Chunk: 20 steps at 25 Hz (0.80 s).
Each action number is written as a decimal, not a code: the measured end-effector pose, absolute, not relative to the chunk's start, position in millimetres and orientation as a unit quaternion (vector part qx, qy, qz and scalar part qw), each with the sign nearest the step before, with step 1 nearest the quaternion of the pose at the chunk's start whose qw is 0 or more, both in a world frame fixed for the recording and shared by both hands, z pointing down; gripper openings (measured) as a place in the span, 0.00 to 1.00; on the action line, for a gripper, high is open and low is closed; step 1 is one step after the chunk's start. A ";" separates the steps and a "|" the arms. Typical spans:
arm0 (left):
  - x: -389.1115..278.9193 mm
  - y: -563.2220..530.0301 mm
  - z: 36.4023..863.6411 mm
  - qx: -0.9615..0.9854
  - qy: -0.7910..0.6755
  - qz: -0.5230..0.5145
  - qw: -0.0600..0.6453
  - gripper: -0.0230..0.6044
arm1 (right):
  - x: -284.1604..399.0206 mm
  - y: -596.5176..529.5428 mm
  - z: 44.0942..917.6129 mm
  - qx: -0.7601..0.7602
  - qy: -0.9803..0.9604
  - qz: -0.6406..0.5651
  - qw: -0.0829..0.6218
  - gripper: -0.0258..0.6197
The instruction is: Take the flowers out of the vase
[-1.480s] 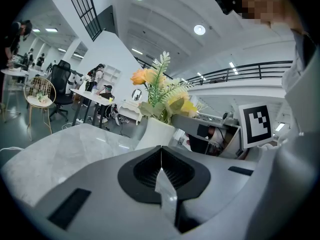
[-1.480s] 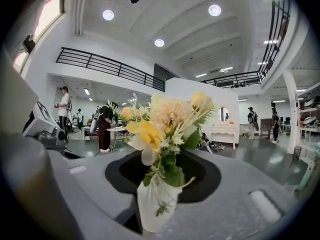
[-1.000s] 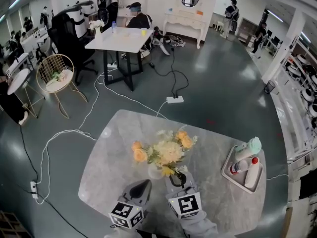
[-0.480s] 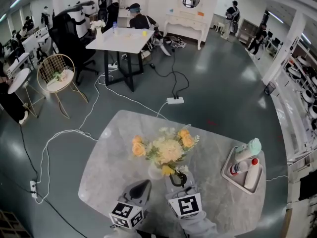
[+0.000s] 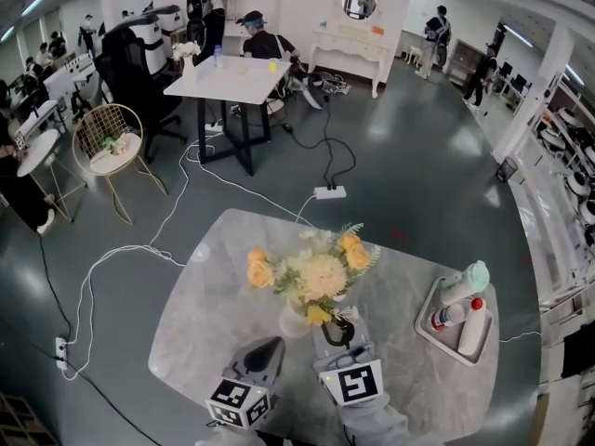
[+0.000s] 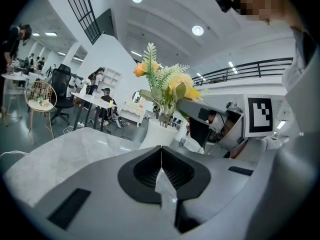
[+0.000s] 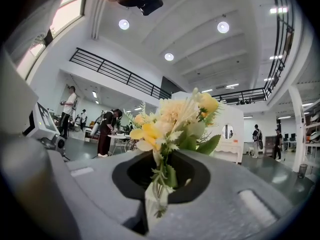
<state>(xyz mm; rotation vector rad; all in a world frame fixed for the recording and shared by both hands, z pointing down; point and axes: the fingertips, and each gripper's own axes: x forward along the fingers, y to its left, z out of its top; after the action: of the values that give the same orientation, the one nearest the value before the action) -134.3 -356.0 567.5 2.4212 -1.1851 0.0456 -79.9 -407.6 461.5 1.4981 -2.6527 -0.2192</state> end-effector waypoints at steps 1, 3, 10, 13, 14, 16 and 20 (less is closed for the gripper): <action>-134.5 -356.2 565.9 0.876 -0.428 0.016 0.220 0.04 | -80.2 -408.2 459.6 0.489 -0.868 -0.076 0.042 0.10; -135.7 -357.1 563.2 0.878 -0.427 0.015 0.217 0.04 | -83.0 -408.9 455.5 0.487 -0.869 -0.080 0.039 0.10; -135.6 -355.3 550.5 0.882 -0.425 0.013 0.205 0.04 | -86.2 -405.3 434.7 0.488 -0.867 -0.097 0.027 0.10; -131.6 -351.7 546.9 0.885 -0.421 0.016 0.200 0.04 | -79.3 -403.0 422.5 0.491 -0.863 -0.116 0.012 0.10; -130.9 -350.5 546.0 0.885 -0.420 0.017 0.199 0.04 | -78.6 -401.7 418.4 0.491 -0.863 -0.119 0.009 0.10; -132.0 -349.6 543.0 0.886 -0.420 0.016 0.197 0.04 | -77.6 -400.6 410.9 0.494 -0.860 -0.128 0.001 0.10; -132.2 -347.2 532.4 0.887 -0.419 0.016 0.193 0.04 | -74.0 -397.7 395.5 0.500 -0.855 -0.138 -0.012 0.10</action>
<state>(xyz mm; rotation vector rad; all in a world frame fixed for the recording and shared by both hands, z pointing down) -132.2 -347.2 532.4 2.4897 -1.1763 0.0454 -74.0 -397.7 395.5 1.5828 -2.7055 -0.4364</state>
